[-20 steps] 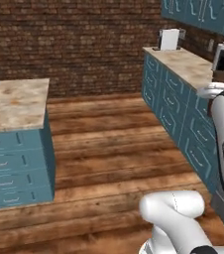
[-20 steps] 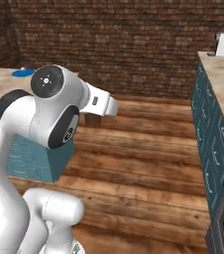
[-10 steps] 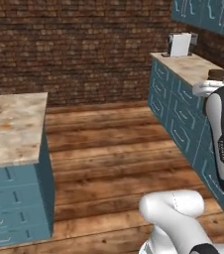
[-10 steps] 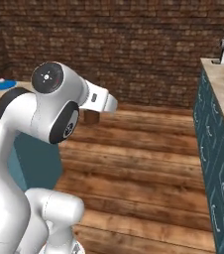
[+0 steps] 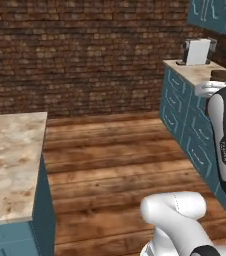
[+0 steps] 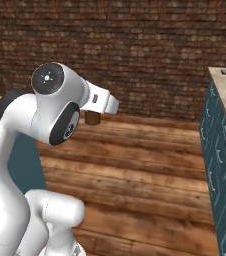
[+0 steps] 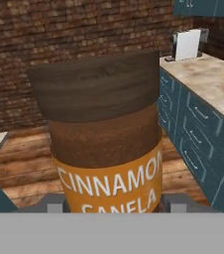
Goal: Take the cinnamon bottle from the cabinet and place it on the dining table, next to the plate with the cupcake. Then take the chocolate from the dining counter and place it on the cupcake plate.
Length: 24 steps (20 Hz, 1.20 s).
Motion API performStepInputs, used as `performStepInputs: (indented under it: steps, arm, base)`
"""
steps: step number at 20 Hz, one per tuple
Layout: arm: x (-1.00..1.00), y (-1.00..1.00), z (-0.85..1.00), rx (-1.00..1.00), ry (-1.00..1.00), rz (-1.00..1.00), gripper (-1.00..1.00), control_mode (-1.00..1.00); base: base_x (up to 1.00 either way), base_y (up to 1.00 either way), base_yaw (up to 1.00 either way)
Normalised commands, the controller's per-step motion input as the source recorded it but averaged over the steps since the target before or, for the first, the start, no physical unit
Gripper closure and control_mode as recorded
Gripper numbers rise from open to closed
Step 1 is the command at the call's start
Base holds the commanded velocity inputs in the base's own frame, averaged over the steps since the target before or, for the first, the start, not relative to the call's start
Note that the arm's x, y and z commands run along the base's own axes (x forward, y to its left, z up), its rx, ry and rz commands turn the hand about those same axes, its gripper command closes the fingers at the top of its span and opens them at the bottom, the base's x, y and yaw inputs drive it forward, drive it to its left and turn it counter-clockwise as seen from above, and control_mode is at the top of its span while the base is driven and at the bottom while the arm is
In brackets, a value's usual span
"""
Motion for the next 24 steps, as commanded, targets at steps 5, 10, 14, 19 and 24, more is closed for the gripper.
performStepInputs:
  steps: [5,10,14,19,24]
  arm:
    - [0.0,0.0,0.0,0.0,0.0,0.0,1.0,1.0]
    - [0.0,0.0,0.0,0.0,0.0,0.0,1.0,1.0]
    - [0.0,0.0,0.0,0.0,0.0,0.0,1.0,1.0]
    - [0.0,0.0,0.0,0.0,0.0,0.0,1.0,1.0]
    - [0.0,0.0,0.0,0.0,0.0,0.0,1.0,1.0]
  base:
    - [1.0,-0.02,0.41]
    - [1.0,-0.11,0.53]
    - [1.0,-0.2,0.53]
    - [1.0,-0.34,0.52]
    - [1.0,-0.4,0.52]
